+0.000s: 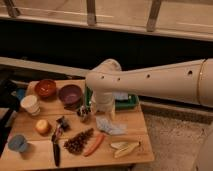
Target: Wipe purple bowl with brush
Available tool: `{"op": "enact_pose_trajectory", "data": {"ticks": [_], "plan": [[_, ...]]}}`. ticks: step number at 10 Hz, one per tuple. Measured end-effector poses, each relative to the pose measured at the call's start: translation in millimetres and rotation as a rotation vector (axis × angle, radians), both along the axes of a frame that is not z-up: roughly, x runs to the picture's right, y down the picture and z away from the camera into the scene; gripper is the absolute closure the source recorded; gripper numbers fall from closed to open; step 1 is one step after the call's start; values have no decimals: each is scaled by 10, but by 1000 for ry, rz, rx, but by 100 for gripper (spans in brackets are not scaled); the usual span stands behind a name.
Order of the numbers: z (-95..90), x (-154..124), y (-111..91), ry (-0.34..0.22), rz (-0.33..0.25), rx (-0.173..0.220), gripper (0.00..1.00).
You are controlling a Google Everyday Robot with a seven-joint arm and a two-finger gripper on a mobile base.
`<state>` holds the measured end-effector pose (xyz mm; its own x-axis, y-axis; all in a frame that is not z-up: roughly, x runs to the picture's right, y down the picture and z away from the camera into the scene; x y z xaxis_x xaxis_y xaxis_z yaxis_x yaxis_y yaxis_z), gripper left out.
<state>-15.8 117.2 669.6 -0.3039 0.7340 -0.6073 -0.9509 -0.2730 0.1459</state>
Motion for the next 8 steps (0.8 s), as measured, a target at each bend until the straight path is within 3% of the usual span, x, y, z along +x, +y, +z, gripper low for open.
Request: {"op": "enact_pose_trajectory", "data": {"ticks": [2, 8], "plan": [[-25, -198, 6, -39, -27, 5, 35], [-1, -175, 7, -33, -50, 12, 35]]}}
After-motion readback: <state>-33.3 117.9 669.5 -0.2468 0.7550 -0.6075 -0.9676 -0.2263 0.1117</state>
